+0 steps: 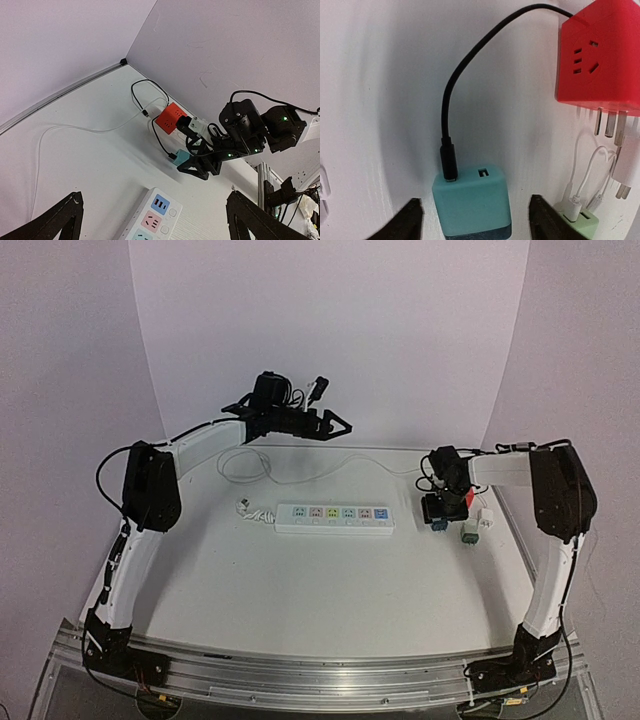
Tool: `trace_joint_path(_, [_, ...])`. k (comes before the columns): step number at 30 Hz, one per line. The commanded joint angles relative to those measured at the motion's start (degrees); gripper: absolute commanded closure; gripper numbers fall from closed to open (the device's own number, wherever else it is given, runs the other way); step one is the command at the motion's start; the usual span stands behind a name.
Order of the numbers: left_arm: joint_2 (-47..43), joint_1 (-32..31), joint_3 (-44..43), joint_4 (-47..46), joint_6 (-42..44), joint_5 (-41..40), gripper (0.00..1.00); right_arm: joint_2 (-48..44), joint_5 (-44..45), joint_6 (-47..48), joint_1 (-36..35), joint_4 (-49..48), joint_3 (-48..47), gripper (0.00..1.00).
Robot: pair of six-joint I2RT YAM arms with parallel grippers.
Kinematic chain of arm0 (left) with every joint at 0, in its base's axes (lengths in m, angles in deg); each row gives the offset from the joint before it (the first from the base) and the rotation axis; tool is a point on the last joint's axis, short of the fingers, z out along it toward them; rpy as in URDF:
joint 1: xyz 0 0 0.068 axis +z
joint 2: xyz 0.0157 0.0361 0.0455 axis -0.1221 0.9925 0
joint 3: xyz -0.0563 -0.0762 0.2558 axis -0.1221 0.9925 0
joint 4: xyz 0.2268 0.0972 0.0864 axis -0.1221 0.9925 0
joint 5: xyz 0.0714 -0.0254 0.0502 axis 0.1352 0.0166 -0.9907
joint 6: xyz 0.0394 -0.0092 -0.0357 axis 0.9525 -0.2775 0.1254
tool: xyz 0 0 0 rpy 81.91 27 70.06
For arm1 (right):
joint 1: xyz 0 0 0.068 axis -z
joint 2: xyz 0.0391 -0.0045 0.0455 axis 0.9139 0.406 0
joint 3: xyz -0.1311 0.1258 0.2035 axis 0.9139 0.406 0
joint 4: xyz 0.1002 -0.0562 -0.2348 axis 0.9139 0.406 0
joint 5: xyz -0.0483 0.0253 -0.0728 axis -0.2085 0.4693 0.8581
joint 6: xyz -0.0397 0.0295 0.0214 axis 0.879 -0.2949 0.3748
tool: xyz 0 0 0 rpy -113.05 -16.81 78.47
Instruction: Pull the plug off the socket
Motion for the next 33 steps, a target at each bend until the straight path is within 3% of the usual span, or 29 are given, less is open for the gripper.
trace_joint_path(1, [-6.54, 1.58, 1.32, 0.24, 3.14, 0.09, 0.01, -4.28, -0.26, 1.71, 0.09, 0.69, -3.49, 0.13])
trace_joint_path(5, [-11.67, 3.34, 8.56, -1.69, 5.51, -1.29, 0.01, -8.24, -1.28, 2.9, 0.05, 0.69, -4.7, 0.06])
trace_joint_path(13, [-30.92, 6.35, 37.59, -9.24, 16.64, -7.83, 0.0, -16.61, -9.86, 4.33, 0.15, -3.19, -3.19, 0.05])
trace_joint_path(18, [-43.51, 6.58, 56.79, -16.54, 15.76, -14.7, 0.0, -22.6, -11.7, 2.86, 0.14, -14.6, 5.0, 0.05])
trace_joint_path(27, [-57.5, 7.21, 79.5, -22.78, 10.37, -33.96, 0.0, -32.86, -12.52, 0.62, 3.12, -31.54, 23.9, 0.05])
trace_joint_path(33, [-65.04, 14.15, 89.46, -23.73, 6.18, -35.04, 0.0, -41.72, -12.23, 0.76, 7.37, -36.04, 35.95, 0.05])
